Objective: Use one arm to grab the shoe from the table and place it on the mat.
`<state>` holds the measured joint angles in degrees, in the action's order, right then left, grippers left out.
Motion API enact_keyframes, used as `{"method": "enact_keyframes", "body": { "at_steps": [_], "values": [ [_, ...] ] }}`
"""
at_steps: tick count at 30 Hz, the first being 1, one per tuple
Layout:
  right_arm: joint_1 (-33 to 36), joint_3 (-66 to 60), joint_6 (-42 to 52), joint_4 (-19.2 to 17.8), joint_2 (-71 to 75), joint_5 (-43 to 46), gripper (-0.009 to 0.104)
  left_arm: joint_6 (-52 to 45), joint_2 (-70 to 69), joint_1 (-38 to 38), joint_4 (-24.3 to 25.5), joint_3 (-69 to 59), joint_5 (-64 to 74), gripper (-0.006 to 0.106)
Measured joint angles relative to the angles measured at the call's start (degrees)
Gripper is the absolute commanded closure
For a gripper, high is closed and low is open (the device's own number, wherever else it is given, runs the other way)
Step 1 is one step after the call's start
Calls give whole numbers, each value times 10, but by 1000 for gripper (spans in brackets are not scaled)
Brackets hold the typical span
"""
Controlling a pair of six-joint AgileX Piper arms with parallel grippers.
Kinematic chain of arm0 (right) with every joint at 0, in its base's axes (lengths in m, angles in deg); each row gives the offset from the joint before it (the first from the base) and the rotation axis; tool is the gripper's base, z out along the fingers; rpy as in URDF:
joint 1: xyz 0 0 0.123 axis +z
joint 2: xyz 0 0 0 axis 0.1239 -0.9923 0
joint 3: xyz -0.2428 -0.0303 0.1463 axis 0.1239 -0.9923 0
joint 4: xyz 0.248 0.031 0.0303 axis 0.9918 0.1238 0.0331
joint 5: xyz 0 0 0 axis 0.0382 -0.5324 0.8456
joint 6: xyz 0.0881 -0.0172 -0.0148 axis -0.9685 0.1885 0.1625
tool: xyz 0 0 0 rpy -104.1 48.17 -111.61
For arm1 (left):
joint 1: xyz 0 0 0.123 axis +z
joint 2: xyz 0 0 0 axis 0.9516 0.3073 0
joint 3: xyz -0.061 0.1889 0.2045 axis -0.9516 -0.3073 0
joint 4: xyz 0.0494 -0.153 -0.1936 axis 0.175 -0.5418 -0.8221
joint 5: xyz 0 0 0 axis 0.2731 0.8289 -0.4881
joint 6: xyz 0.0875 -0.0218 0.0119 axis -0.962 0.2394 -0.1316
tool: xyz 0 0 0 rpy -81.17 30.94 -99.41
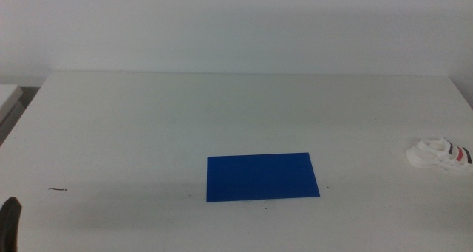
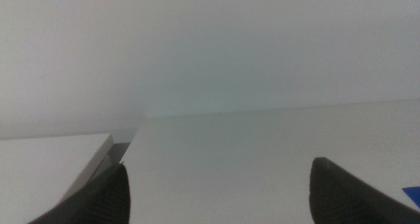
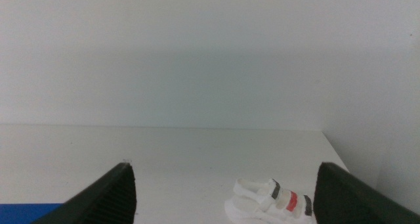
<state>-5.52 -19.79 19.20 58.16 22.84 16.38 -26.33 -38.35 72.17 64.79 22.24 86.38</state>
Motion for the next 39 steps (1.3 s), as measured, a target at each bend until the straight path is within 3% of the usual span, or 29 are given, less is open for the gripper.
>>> {"method": "enact_keyframes", "body": {
  "at_steps": [5, 14, 23, 28, 34, 39],
  "values": [
    [0, 10, 0, 4, 0, -34, 2, 0, 0, 0, 0, 0, 0, 7],
    [0, 181, 0, 15, -75, -189, 2, 0, 0, 0, 0, 0, 0, 7],
    [0, 377, 58, 17, -318, -465, 2, 0, 0, 0, 0, 0, 0, 7],
    [0, 495, 180, 15, -463, -590, 2, 0, 0, 0, 0, 0, 0, 7],
    [-15, 598, 395, 15, -606, -648, 2, 0, 0, 0, 0, 0, 0, 7],
    [-43, 678, 397, 31, -727, -649, 2, 0, 0, 0, 0, 0, 0, 7]
  ]
}}
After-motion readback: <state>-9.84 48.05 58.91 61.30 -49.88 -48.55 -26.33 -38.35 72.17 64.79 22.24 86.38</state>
